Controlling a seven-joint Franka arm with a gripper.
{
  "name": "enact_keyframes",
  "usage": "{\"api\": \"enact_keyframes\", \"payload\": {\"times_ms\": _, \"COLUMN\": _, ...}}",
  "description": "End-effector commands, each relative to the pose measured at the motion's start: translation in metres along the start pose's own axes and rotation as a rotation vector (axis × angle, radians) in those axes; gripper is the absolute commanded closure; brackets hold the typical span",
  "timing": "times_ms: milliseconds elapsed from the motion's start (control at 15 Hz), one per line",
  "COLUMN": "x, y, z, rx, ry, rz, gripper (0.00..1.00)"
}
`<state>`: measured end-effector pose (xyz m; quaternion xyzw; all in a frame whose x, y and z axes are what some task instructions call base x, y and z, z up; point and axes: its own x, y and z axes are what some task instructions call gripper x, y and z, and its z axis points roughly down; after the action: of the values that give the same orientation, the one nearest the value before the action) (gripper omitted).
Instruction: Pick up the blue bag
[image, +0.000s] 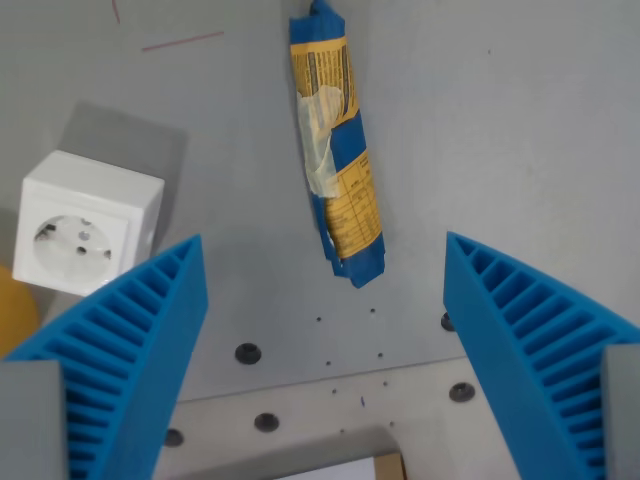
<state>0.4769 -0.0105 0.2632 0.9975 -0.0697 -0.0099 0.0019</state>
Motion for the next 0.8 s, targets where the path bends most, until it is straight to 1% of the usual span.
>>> {"api": "enact_keyframes", "payload": {"times_ms": 67, "x": -0.004, "y": 0.006, "z": 0.015, "rx": 0.017, "ry": 0.117, "rz": -0.165, "gripper": 0.00}}
{"api": "enact_keyframes", "payload": {"times_ms": 467, "x": 0.001, "y": 0.007, "z": 0.045, "rx": 0.016, "ry": 0.114, "rz": -0.230, "gripper": 0.00}}
{"api": "enact_keyframes", "payload": {"times_ms": 800, "x": 0.001, "y": 0.010, "z": 0.070, "rx": 0.021, "ry": 0.128, "rz": -0.245, "gripper": 0.00}}
